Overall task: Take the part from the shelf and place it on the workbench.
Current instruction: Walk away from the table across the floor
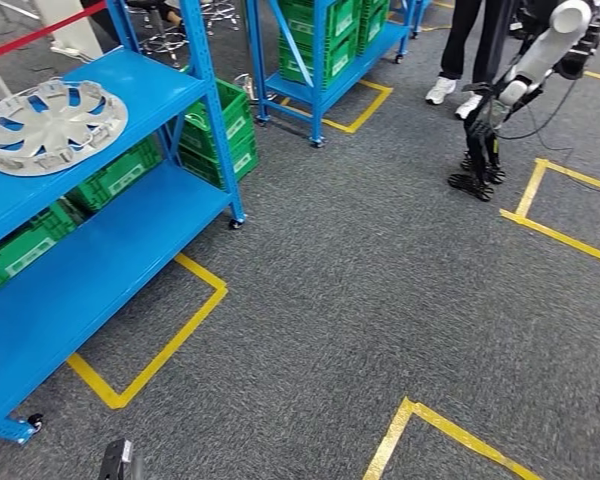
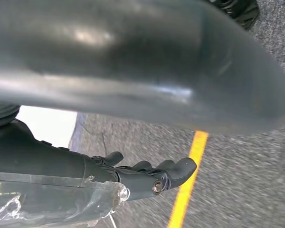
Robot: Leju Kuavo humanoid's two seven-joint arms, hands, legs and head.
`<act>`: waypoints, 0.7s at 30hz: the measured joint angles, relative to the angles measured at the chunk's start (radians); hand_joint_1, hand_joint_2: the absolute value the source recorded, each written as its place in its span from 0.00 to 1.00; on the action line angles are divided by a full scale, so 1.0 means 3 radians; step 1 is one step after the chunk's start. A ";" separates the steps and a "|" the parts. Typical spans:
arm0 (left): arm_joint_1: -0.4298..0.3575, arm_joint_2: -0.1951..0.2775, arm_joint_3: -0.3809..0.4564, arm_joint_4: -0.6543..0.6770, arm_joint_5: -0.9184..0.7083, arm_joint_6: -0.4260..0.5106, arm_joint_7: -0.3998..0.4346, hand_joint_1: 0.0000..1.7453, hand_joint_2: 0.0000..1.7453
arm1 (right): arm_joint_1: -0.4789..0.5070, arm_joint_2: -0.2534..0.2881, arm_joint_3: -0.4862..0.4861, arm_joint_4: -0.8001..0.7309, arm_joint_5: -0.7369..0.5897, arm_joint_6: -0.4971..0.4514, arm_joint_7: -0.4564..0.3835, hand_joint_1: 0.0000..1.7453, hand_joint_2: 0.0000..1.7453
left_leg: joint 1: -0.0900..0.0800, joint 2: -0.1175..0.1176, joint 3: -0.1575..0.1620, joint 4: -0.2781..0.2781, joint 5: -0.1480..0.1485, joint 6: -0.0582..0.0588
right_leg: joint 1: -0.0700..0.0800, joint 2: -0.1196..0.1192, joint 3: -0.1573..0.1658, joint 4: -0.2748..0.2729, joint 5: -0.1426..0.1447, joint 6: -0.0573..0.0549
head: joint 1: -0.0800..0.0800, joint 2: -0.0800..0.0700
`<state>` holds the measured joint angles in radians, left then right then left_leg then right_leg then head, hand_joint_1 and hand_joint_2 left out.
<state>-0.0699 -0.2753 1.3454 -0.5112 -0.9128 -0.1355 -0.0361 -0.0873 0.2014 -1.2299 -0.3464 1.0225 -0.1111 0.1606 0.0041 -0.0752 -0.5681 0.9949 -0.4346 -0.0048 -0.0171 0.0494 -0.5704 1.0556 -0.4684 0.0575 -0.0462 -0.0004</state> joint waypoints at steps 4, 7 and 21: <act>0.0030 0.0005 -0.0031 0.0000 -0.0130 0.0050 0.0066 0.00 0.00 | -0.0007 -0.0002 0.0000 0.0001 0.0000 -0.0007 0.0004 0.00 0.00 | 0.0015 -0.0043 -0.0037 0.0002 0.0012 -0.0081 | 0.0012 -0.0009 0.0036 -0.0091 0.0019 -0.0082 | 0.0001 0.0000; 0.0032 0.0005 -0.0086 0.0000 -0.0205 0.0069 0.0124 0.00 0.00 | -0.0001 -0.0003 0.0000 0.0001 0.0001 -0.0009 0.0005 0.00 0.00 | 0.0008 0.0134 -0.0221 0.0387 -0.0226 -0.0112 | 0.0018 -0.0109 0.0035 -0.0109 0.0033 -0.0139 | -0.0033 0.0000; 0.0052 -0.0013 -0.0147 -0.0029 -0.0281 0.0064 0.0140 0.00 0.00 | -0.0016 -0.0004 0.0000 0.0001 -0.0003 -0.0016 0.0004 0.00 0.00 | -0.0021 0.0304 0.0003 -0.0026 0.0002 0.0030 | 0.0055 -0.0317 0.0001 0.0040 -0.0103 -0.0021 | -0.0033 0.0000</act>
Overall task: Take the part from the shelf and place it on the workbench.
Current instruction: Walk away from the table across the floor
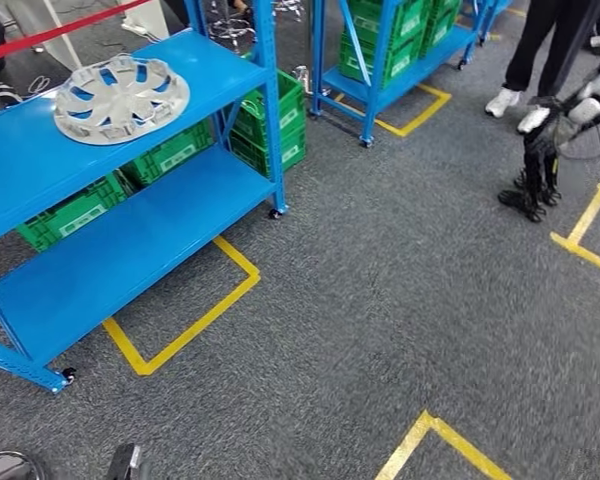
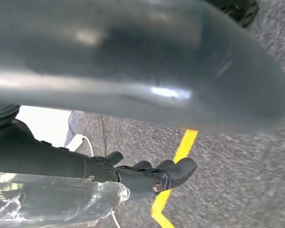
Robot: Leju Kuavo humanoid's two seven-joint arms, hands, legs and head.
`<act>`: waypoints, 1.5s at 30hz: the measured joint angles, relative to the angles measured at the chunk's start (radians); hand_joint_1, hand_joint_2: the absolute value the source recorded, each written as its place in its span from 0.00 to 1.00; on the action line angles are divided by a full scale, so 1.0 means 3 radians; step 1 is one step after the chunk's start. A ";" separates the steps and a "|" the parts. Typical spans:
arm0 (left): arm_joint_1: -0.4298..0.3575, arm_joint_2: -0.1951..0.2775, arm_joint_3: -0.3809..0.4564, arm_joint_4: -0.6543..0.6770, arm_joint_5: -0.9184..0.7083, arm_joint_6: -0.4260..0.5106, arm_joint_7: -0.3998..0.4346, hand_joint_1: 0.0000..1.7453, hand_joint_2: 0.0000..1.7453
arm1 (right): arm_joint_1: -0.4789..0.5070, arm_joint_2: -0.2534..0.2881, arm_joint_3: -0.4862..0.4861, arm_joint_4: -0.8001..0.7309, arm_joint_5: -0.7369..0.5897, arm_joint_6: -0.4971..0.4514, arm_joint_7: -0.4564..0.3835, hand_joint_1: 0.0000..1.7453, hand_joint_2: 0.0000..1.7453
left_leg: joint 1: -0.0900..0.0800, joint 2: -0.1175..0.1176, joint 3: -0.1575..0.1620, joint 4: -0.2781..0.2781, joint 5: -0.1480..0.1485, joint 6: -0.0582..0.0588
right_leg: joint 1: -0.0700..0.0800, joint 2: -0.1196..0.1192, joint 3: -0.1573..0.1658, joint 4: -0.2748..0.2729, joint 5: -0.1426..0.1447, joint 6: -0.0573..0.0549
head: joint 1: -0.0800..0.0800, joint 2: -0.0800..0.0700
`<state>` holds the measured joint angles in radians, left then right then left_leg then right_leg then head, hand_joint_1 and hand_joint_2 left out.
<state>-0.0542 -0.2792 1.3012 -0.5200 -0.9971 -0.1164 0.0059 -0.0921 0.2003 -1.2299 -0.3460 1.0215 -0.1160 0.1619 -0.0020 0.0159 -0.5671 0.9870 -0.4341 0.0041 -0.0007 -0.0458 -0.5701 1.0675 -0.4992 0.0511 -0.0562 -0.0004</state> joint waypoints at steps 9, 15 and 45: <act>-0.0008 -0.0032 -0.0003 -0.0029 -0.0043 -0.0015 0.0048 0.00 0.00 | 0.0015 -0.0002 -0.0001 0.0001 0.0002 -0.0003 0.0002 0.00 0.00 | 0.0015 -0.0270 -0.0004 0.0019 0.0005 -0.0020 | -0.0056 0.0293 -0.0043 0.0060 0.0063 0.0048 | 0.0028 0.0000; 0.0004 -0.0040 0.0001 -0.0044 -0.0046 -0.0019 0.0049 0.00 0.00 | 0.0014 -0.0004 -0.0001 0.0003 0.0002 -0.0008 0.0006 0.00 0.00 | 0.0023 -0.0260 -0.0086 0.0112 -0.0044 -0.0134 | -0.0056 0.0275 0.0046 -0.0134 0.0116 -0.0073 | 0.0011 0.0000; 0.0001 -0.0054 0.0006 -0.0104 -0.0125 -0.0120 -0.0048 0.00 0.00 | 0.0024 -0.0011 -0.0004 0.0025 -0.0005 0.0000 0.0185 0.00 0.00 | 0.0006 -0.0112 0.0334 0.0051 -0.0308 -0.0098 | -0.0027 0.0152 -0.0180 -0.0114 0.0284 -0.0083 | 0.0039 0.0000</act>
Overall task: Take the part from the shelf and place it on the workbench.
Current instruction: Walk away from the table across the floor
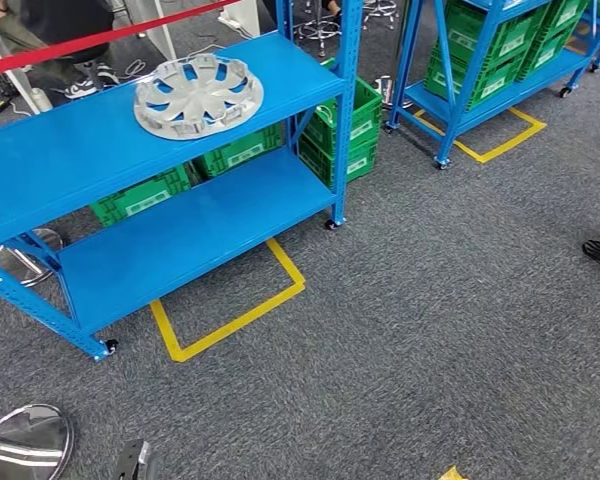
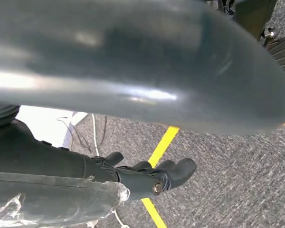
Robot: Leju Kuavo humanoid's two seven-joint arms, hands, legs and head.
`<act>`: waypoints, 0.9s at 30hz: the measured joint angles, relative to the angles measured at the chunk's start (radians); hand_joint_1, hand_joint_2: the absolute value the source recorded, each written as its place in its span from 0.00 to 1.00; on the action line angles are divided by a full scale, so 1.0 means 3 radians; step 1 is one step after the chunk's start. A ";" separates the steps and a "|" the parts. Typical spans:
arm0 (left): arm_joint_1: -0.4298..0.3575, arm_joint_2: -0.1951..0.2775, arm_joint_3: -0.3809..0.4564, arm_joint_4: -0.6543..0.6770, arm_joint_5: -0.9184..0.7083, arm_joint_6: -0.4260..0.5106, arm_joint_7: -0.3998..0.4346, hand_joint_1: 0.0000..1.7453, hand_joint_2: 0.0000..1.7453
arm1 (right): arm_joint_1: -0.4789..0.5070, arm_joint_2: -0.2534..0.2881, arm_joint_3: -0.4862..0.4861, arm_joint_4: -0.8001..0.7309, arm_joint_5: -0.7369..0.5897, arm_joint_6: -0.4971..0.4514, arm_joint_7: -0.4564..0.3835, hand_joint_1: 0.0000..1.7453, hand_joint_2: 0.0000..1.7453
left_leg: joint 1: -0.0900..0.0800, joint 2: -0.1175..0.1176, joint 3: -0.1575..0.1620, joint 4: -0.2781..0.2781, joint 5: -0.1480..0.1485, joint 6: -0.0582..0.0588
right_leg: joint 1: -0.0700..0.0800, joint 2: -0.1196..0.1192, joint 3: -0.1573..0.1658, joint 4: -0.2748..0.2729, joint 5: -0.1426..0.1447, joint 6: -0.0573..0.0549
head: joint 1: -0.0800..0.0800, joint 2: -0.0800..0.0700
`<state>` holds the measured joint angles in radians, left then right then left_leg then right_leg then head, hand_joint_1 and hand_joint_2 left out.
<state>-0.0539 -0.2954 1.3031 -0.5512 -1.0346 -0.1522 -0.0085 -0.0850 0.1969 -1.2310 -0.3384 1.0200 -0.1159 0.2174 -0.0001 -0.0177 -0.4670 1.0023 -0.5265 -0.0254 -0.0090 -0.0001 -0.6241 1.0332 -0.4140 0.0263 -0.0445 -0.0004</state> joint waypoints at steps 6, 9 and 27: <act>0.0006 0.0001 0.0000 -0.0003 -0.0001 0.0000 -0.0004 0.00 0.00 | -0.0002 -0.0001 -0.0001 0.0000 0.0000 -0.0002 -0.0002 0.00 0.00 | 0.0003 0.0017 -0.0643 0.0867 -0.0299 -0.0040 | 0.0002 -0.0003 0.0120 -0.0011 -0.0106 -0.0052 | -0.0017 0.0000; 0.0011 -0.0001 0.0000 -0.0003 -0.0001 -0.0001 -0.0009 0.00 0.00 | 0.0000 -0.0002 -0.0001 0.0000 -0.0001 -0.0005 0.0001 0.00 0.00 | 0.0000 0.0028 -0.0577 0.0417 0.0119 -0.0004 | 0.0004 0.0001 0.0224 -0.0012 -0.0176 -0.0035 | -0.0017 0.0000; -0.0010 -0.0064 0.0050 -0.0051 0.0090 -0.0013 0.0075 0.00 0.00 | -0.0010 -0.0003 0.0000 0.0001 -0.0009 -0.0026 0.0006 0.00 0.00 | -0.0030 0.0003 -0.0279 -0.0004 0.0211 0.0113 | 0.0009 0.0018 0.0088 0.0002 -0.0068 0.0073 | -0.0020 0.0000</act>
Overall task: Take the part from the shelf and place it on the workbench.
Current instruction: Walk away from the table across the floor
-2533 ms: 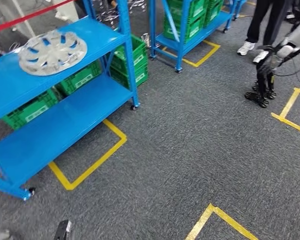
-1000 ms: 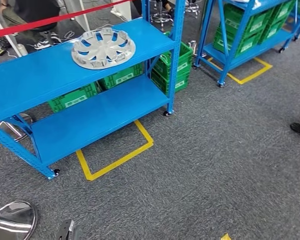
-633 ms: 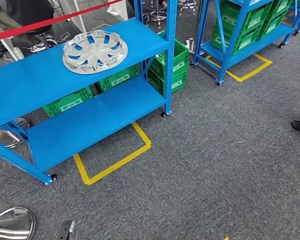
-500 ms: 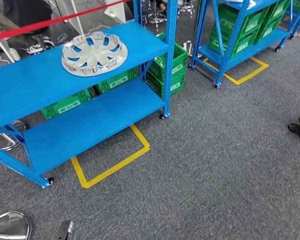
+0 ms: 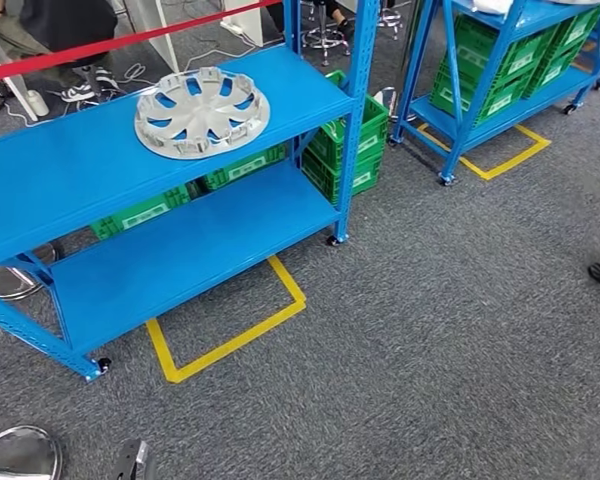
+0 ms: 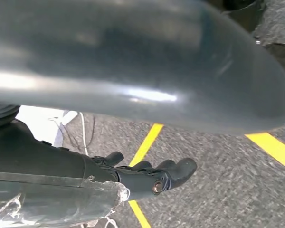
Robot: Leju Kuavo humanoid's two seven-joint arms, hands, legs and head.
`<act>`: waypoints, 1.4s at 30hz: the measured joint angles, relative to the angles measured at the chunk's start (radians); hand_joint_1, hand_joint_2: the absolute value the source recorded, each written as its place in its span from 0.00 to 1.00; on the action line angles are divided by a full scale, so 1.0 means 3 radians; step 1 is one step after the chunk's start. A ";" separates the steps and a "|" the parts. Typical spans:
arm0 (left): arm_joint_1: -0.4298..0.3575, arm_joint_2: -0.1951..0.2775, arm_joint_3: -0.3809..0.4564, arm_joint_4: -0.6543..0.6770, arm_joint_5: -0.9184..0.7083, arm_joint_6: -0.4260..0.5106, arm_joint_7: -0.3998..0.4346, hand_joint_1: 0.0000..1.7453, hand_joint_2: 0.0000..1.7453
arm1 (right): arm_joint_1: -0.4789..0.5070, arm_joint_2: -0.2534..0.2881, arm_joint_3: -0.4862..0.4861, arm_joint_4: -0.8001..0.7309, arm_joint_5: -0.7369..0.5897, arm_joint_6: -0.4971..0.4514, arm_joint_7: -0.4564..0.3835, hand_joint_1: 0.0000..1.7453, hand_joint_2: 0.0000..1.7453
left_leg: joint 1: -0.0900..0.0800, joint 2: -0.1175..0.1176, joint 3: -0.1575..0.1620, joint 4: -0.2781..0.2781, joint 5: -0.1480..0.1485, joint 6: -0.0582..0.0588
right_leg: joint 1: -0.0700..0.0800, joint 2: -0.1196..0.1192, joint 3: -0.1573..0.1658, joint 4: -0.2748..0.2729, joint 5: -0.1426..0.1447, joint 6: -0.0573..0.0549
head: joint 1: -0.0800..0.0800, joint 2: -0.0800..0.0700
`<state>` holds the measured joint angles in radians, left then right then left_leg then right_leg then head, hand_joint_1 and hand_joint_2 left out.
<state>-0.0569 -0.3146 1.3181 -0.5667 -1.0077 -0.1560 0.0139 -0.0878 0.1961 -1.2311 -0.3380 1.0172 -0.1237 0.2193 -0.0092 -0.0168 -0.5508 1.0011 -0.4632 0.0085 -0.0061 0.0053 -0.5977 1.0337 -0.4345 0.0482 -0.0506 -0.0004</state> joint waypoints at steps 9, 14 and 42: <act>-0.0015 -0.0007 0.0027 -0.0016 0.0029 0.0005 -0.0015 0.00 0.00 | -0.0008 0.0001 -0.0001 0.0001 -0.0004 -0.0005 0.0006 0.00 0.00 | 0.0031 0.0014 0.0218 -0.0365 0.0110 0.0075 | -0.0016 0.0011 -0.0042 0.0079 -0.0077 0.0039 | -0.0004 0.0000; -0.0001 -0.0018 0.0040 -0.0018 0.0030 -0.0002 -0.0017 0.00 0.00 | 0.0009 0.0000 -0.0001 0.0001 -0.0005 0.0000 0.0007 0.00 0.00 | 0.0117 0.0011 0.0321 -0.0358 0.0037 -0.0045 | -0.0099 0.0006 -0.0359 0.0635 -0.0190 0.0173 | 0.0004 0.0000; -0.0003 0.0000 0.0091 -0.0029 0.0035 -0.0005 -0.0031 0.00 0.00 | -0.0016 0.0000 0.0002 0.0020 0.0003 0.0034 0.0019 0.00 0.00 | 0.0008 0.0016 -0.0037 0.0067 -0.0045 0.0047 | -0.0020 0.0009 -0.0070 0.0809 -0.0657 0.0066 | -0.0039 0.0001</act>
<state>-0.0578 -0.3146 1.3455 -0.5753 -0.9971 -0.1575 0.0046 -0.0926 0.1961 -1.2304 -0.3319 1.0182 -0.1135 0.2251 -0.0068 -0.0120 -0.5620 1.0213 -0.4768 0.0227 -0.0122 0.0080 -0.6186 1.2764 -0.6316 0.0681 -0.0623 -0.0002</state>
